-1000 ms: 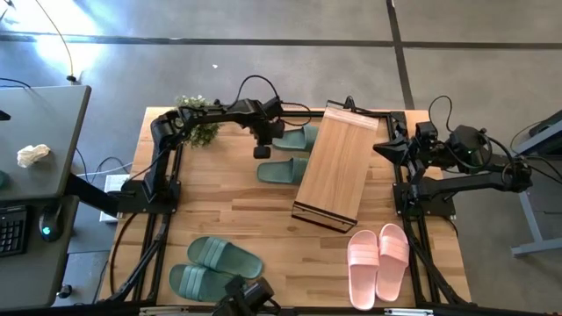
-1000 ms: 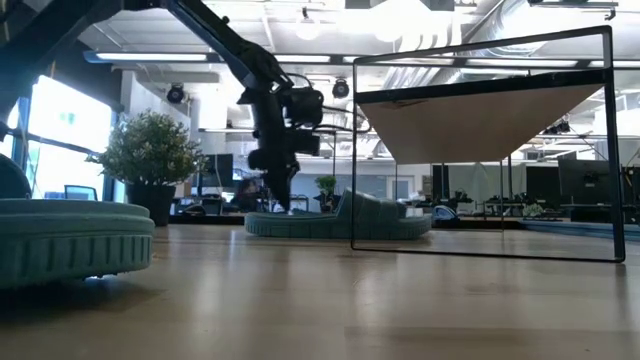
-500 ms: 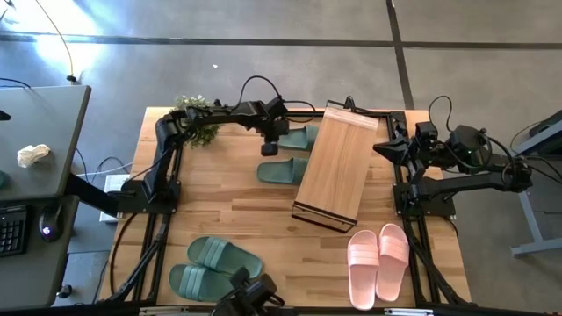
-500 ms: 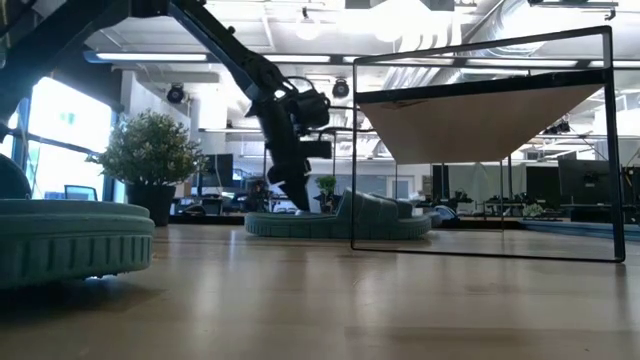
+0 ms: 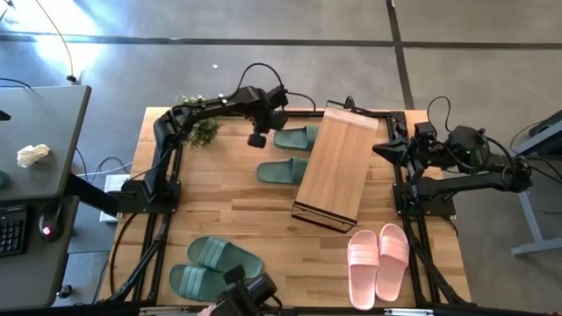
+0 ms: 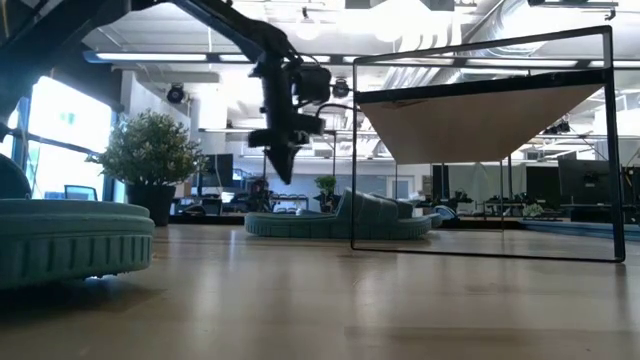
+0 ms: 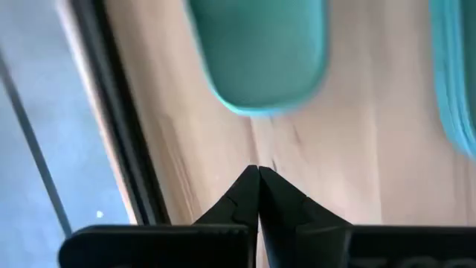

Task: Pick and place slides into the shelf
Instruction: Adjust the green slides under the shelf

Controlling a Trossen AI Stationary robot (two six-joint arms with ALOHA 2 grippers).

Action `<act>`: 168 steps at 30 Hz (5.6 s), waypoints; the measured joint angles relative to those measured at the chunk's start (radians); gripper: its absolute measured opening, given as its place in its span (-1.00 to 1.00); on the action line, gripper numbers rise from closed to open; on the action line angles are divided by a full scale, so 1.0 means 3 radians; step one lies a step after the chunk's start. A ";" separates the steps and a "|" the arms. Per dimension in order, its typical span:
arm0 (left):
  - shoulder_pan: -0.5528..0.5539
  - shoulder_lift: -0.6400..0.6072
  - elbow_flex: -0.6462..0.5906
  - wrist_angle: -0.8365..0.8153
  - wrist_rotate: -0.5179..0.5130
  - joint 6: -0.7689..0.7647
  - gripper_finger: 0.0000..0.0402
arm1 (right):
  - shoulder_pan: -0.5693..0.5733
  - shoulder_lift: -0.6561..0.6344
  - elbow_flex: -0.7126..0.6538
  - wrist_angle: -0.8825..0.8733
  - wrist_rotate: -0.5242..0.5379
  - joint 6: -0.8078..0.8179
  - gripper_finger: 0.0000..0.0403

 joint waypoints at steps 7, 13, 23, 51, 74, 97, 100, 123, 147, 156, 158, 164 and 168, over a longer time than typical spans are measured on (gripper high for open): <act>-0.0001 0.0251 -0.0143 -0.0022 0.0297 0.0197 -1.00 | 0.0000 0.0000 0.0001 -0.0065 0.0001 -0.0008 -1.00; -0.0004 0.0395 -0.0143 0.0205 0.0365 0.0060 -1.00 | 0.0000 0.0000 0.0000 -0.0065 0.0001 0.0025 -1.00; -0.0004 0.0430 -0.0141 0.0793 0.0626 -0.0067 -1.00 | 0.0000 0.0001 0.0000 -0.0070 0.0000 0.0065 -1.00; -0.0006 0.0497 -0.0114 0.1542 0.1071 -0.0084 -1.00 | 0.0000 0.0001 0.0000 -0.0071 0.0001 0.0116 -1.00; -0.0012 0.0123 -0.0108 0.0738 0.1164 0.0904 -1.00 | 0.0000 0.0001 0.0001 -0.0086 0.0000 0.0089 -1.00; -0.0917 -0.0397 -0.0266 0.0812 0.1005 0.2566 -1.00 | 0.0000 0.0001 0.0001 -0.0106 0.0001 0.0114 -1.00; -0.0920 -0.0391 -0.0432 0.0853 0.0891 0.2796 -1.00 | 0.0000 0.0001 0.0000 -0.0099 0.0003 0.0114 -1.00; -0.0950 -0.0388 -0.0847 0.1438 0.0539 0.3131 -0.88 | 0.0000 0.0001 0.0001 -0.0148 0.0169 -0.0037 -1.00; -0.0927 0.0058 -0.0845 0.0720 0.0603 0.1692 -0.97 | 0.0000 0.0001 0.0000 -0.0195 0.0162 -0.0003 -1.00; -0.0669 0.0090 -0.0841 0.1248 0.0722 0.1619 -0.99 | 0.0000 0.0000 0.0001 -0.0198 0.0162 -0.0009 -1.00; -0.0632 0.0093 -0.0846 0.1394 0.0703 0.1593 -0.99 | 0.0000 0.0001 0.0000 -0.0198 0.0164 -0.0009 -1.00; -0.0544 0.0100 -0.0850 0.1752 0.0597 0.1618 -0.99 | 0.0000 0.0001 0.0000 -0.0198 0.0164 -0.0008 -1.00; -0.0514 0.0100 -0.0850 0.1906 0.0649 0.1618 -1.00 | 0.0000 0.0001 0.0000 -0.0197 0.0165 -0.0008 -1.00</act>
